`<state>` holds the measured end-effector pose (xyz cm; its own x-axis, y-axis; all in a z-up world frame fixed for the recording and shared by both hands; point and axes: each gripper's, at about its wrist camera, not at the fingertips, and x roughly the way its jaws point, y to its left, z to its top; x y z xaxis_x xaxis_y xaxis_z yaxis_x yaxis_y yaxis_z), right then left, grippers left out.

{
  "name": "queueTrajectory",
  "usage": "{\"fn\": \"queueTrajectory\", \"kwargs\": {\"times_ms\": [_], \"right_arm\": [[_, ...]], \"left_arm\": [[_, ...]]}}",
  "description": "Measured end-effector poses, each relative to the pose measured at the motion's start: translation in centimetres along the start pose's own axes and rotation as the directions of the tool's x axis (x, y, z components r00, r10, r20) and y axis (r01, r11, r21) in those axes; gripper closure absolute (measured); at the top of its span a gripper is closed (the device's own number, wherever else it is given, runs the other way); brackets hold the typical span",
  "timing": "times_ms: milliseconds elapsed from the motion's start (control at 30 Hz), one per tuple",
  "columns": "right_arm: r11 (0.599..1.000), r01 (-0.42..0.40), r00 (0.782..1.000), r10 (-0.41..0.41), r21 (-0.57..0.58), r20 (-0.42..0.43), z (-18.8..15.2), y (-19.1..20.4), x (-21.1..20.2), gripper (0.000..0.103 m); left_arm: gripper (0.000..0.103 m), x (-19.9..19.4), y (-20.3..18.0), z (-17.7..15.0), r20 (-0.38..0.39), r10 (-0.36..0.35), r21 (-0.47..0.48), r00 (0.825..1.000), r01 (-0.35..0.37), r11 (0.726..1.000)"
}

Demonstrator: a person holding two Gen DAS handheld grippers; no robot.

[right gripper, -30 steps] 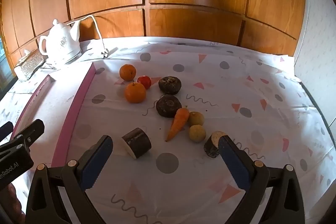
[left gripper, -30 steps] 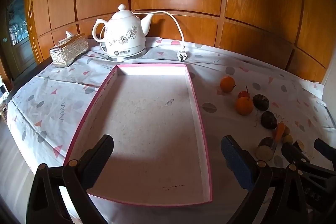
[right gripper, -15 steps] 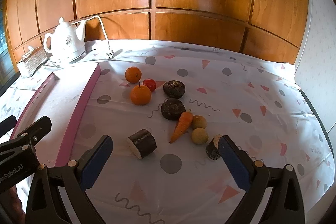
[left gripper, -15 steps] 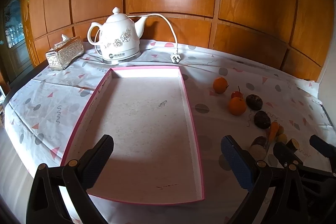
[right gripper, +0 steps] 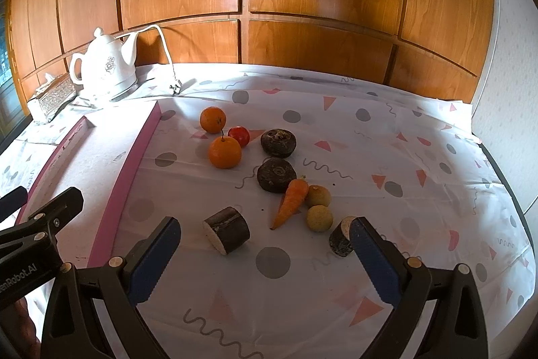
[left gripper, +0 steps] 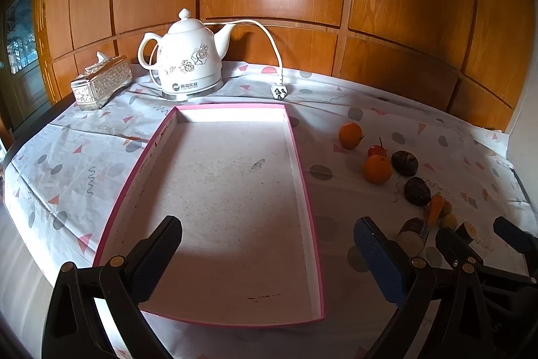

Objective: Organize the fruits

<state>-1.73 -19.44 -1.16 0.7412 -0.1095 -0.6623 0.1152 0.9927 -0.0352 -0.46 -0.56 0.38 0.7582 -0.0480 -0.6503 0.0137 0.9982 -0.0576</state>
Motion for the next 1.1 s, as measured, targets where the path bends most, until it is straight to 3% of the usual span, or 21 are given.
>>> {"fn": "queueTrajectory", "kwargs": {"times_ms": [667, 1100], "right_arm": [[1.000, -0.002, 1.000, 0.002, 0.005, -0.010, -0.1, -0.5, 0.2, 0.001], [0.999, -0.021, 1.000, 0.021, 0.033, -0.016, 0.0, -3.5, -0.1, 0.001]], "left_arm": [[0.000, -0.2, -0.6, -0.2, -0.002, -0.007, 0.019, 1.000, 0.007, 1.000], [0.000, -0.5, -1.7, -0.3, 0.003, -0.033, 0.057, 0.999, 0.033, 0.998]]}}
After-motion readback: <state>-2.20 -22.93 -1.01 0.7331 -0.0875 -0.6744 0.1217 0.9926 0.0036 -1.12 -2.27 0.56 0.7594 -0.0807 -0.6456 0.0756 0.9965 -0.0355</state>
